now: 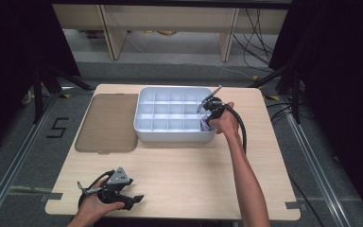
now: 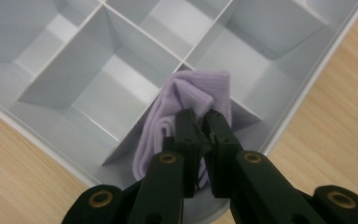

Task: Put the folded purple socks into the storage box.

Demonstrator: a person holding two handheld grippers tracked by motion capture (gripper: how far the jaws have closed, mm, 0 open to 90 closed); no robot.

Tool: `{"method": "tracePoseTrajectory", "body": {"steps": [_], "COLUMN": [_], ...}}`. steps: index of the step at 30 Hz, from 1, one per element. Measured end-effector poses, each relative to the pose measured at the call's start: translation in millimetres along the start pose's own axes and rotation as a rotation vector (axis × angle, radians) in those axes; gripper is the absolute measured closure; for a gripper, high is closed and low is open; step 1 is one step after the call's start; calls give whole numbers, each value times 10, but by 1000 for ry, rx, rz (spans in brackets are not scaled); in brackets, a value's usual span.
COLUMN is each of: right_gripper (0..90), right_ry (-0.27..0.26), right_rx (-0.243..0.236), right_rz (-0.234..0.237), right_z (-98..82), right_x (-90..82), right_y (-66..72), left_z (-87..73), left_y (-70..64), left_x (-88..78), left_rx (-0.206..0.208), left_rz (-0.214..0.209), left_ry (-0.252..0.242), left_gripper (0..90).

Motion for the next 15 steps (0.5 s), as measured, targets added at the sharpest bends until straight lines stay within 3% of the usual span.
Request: {"method": "tracePoseTrajectory", "body": {"steps": [4, 6, 8, 9, 10, 11, 15], "right_gripper": [850, 851, 853, 854, 855, 855, 857], "right_ry": [21, 9, 31, 29, 45, 46, 70], "right_rx": [5, -18, 0, -14, -13, 12, 20], "right_rz": [9, 10, 25, 37, 14, 11, 9], "right_z": [-26, -34, -33, -31, -27, -31, -26], "right_x": [87, 126, 149, 180, 186, 210, 267], "right_y": [16, -1, 18, 9, 20, 50, 53], "left_z": [2, 2, 1, 2, 4, 6, 3], "left_y": [1, -2, 2, -2, 2, -1, 2], "left_x": [-2, 0, -3, -1, -5, -7, -5], "left_rx": [10, 5, 15, 9, 21, 20, 21], "left_rz": [-11, -13, -11, -9, -9, -8, -9], "left_ry": [-2, 1, 3, 1, 3, 4, 3], "left_gripper": [261, 261, 261, 261, 261, 261, 261]}}
Point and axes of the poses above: each handheld gripper's, and its own axes: x roughly forward along the jaws, z roughly out of its top, y roughly to its left, the point moved 1 cm from there along x, roughly forward along the jaws, and after that the axes turned 7 degrees about x, right-handed, at the moved point
